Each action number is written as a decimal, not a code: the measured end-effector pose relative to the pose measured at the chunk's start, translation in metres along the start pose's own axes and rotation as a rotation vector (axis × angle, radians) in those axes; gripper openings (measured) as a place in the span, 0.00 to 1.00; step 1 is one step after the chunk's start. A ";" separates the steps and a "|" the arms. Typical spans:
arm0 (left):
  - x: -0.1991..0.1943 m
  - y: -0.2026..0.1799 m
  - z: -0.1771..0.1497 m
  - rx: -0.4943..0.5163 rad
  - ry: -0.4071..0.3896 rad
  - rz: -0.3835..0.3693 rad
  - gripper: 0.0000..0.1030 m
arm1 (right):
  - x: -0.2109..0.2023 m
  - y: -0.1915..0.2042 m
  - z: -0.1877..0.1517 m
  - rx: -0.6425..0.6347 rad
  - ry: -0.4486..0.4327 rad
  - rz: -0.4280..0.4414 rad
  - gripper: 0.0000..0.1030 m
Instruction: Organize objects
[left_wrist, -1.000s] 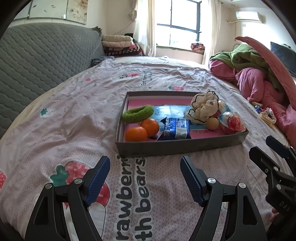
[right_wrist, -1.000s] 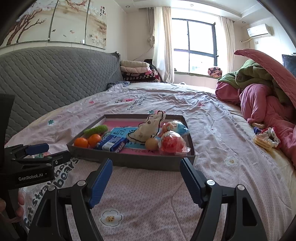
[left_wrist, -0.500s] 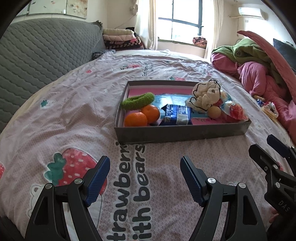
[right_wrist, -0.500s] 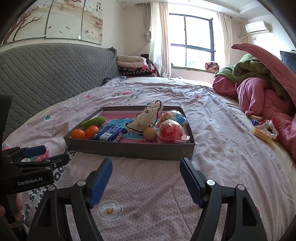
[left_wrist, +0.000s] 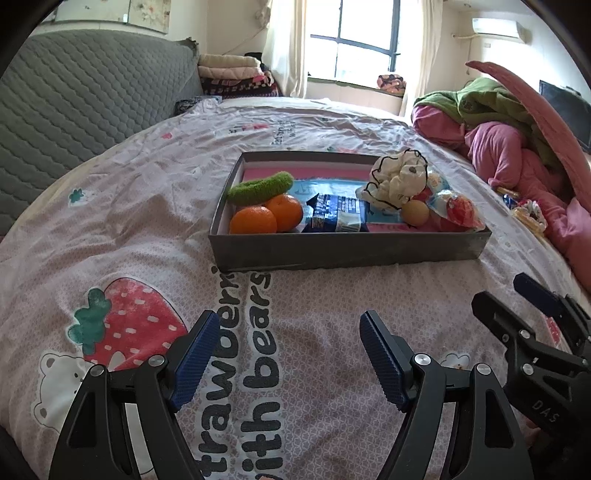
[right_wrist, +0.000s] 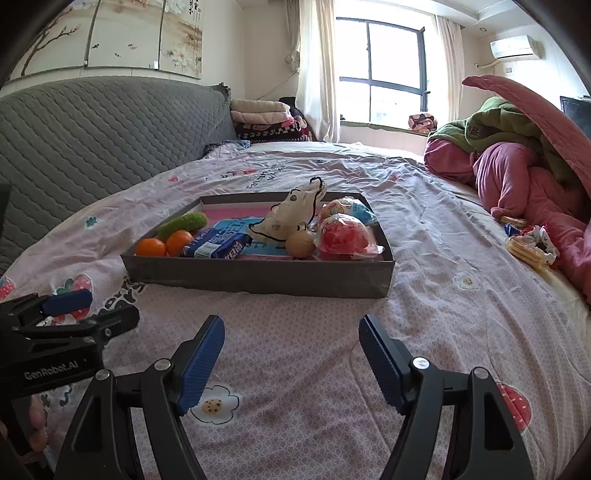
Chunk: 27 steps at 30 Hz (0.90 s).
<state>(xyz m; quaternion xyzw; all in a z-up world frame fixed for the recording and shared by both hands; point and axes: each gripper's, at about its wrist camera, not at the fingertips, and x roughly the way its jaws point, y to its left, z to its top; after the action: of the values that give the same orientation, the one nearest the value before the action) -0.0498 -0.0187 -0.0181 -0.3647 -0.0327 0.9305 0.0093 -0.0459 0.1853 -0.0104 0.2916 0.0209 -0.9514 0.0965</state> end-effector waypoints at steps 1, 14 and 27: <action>0.000 0.001 0.000 -0.005 -0.004 -0.001 0.77 | 0.000 0.000 0.000 0.001 0.001 0.004 0.72; 0.006 0.003 -0.004 -0.017 0.010 -0.006 0.77 | 0.008 -0.005 -0.004 0.037 0.038 0.003 0.72; 0.007 0.000 -0.005 0.002 0.007 -0.001 0.77 | 0.009 -0.004 -0.006 0.027 0.041 0.000 0.72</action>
<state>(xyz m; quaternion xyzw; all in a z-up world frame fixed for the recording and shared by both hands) -0.0516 -0.0184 -0.0273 -0.3680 -0.0317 0.9292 0.0101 -0.0507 0.1879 -0.0206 0.3123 0.0103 -0.9454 0.0920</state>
